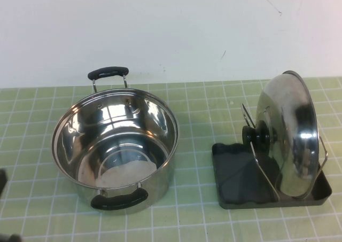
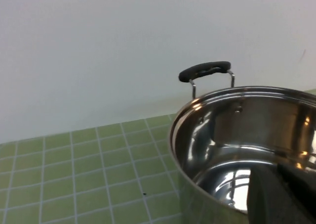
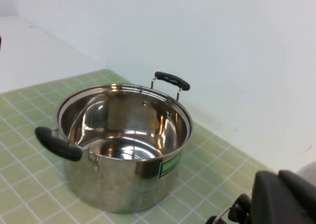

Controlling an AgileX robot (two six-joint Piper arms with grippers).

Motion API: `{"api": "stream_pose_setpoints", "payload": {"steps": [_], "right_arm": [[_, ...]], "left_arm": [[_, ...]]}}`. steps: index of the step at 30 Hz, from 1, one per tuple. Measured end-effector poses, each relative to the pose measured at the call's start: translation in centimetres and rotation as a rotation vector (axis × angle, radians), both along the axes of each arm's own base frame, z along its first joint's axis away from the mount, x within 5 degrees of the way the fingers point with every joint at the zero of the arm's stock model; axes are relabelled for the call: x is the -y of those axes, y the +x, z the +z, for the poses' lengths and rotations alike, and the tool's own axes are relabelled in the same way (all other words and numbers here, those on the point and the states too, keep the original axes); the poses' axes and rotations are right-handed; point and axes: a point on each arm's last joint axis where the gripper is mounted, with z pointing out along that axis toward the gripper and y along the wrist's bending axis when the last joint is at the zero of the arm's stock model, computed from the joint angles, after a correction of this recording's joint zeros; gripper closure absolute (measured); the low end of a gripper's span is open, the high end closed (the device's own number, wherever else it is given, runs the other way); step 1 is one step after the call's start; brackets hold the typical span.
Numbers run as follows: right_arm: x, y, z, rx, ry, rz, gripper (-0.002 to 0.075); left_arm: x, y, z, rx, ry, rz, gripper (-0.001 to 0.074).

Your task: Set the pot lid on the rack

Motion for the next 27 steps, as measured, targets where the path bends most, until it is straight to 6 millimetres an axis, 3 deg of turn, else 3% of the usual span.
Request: {"api": "stream_pose_setpoints", "payload": {"steps": [4,7,14,24,27], "right_arm": [[0.3,-2.2,-1.9,0.095,-0.017,0.013,0.0727],[0.6,-2.8,-2.9,0.122,-0.01,-0.01,0.0727],[0.8,-2.6,-4.3,0.098,-0.006,-0.042,0.0727],[0.8,-2.6,-4.6,0.09,-0.002,-0.038,0.0727],[1.5,-2.0,-5.3,0.099,-0.006,-0.137,0.0727]], "left_arm": [[-1.0,-1.6,-0.1,0.025,-0.019,0.06,0.0733],[-1.7,-2.5,-0.2,0.024,-0.037,0.105,0.0733],[-2.1,-2.9,-0.6,-0.006,-0.042,0.144,0.0733],[-2.1,-2.9,-0.6,-0.01,-0.045,0.145,0.0733],[-2.1,-2.9,-0.6,-0.01,-0.045,0.145,0.0734]]}}
